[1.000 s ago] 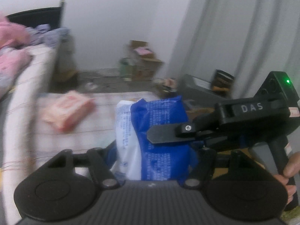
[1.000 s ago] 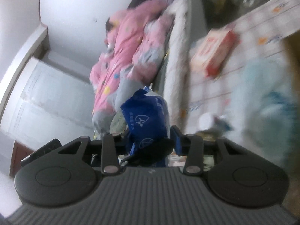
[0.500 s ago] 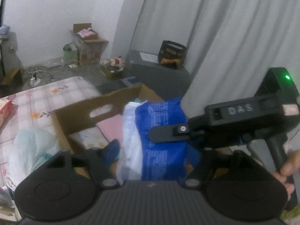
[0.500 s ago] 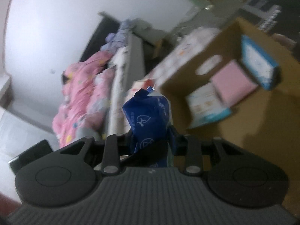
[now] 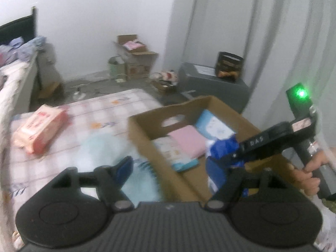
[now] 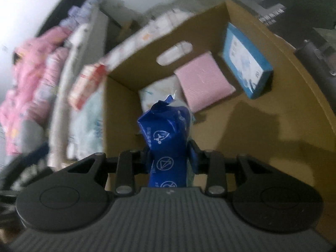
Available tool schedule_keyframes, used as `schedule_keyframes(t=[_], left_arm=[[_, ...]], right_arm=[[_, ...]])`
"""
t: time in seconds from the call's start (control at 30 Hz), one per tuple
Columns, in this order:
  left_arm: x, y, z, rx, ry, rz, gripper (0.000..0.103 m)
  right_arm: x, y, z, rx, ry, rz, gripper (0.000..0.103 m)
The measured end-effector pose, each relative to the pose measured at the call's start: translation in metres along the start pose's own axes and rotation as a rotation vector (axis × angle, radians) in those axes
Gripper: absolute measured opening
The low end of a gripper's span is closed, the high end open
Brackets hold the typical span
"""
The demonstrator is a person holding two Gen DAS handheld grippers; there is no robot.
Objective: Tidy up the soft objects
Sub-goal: 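Lift the blue wipes pack with the right tool and drop it into the cardboard box, then move the right tool back to the light blue striped towel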
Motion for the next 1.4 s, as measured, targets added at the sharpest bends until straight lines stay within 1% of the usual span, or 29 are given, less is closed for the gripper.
schedule_keyframes(t=[0.07,0.1,0.17,0.27,0.37,0.47,0.6,0.7,0.77,0.9,1.07,1.2,1.27,1.4], left_arm=[[0.012,0.009,-0.004,-0.001,0.025,0.010,0.078],[0.019,0.013,-0.008,0.003,0.038,0.018,0.078],[0.032,0.021,-0.014,0.008,0.060,0.036,0.078],[0.052,0.032,-0.026,0.005,0.095,0.063,0.078],[0.069,0.046,-0.039,-0.001,0.128,0.080,0.079],[0.081,0.055,-0.051,-0.007,0.157,0.094,0.079],[0.092,0.062,-0.068,-0.010,0.192,0.111,0.079],[0.096,0.068,-0.079,-0.013,0.201,0.121,0.079],[0.098,0.074,-0.085,-0.018,0.201,0.132,0.082],[0.104,0.089,-0.097,-0.045,0.190,0.166,0.086],[0.114,0.108,-0.115,-0.055,0.185,0.214,0.089],[0.122,0.122,-0.129,-0.049,0.179,0.240,0.089],[0.125,0.128,-0.135,-0.050,0.178,0.253,0.089],[0.127,0.139,-0.144,-0.060,0.179,0.261,0.089]], right_arm=[[0.006,-0.017,-0.008,0.042,0.001,-0.005,0.045],[0.010,-0.025,-0.012,0.058,0.004,0.000,0.046],[0.021,-0.033,-0.017,0.075,-0.001,0.042,0.046],[0.036,-0.033,-0.017,0.053,0.014,0.079,0.048],[0.042,-0.028,-0.014,0.026,0.031,0.082,0.048],[0.040,-0.028,-0.013,0.016,0.040,0.076,0.048],[0.037,-0.037,-0.022,0.060,0.032,0.100,0.047],[0.025,-0.056,-0.034,0.102,0.029,0.045,0.047],[0.021,-0.060,-0.035,0.099,0.014,0.052,0.046],[0.021,-0.046,-0.033,0.069,-0.028,0.094,0.047],[0.036,-0.007,-0.035,-0.026,-0.016,0.159,0.047],[0.063,0.025,-0.044,-0.105,0.023,0.239,0.048],[0.084,0.036,-0.052,-0.120,0.034,0.309,0.048],[0.128,0.048,-0.069,-0.135,0.081,0.416,0.048]])
Point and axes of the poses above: each gripper's, at about its wrist camera, not at the fingertips, and y roughly against the way its jaws point, x to its left, z to its top, the point moved 10 cm from there along -y, roughly the way its jaws point, and after that the axes turned 2 degrees about -x, right-handed, at the moved point
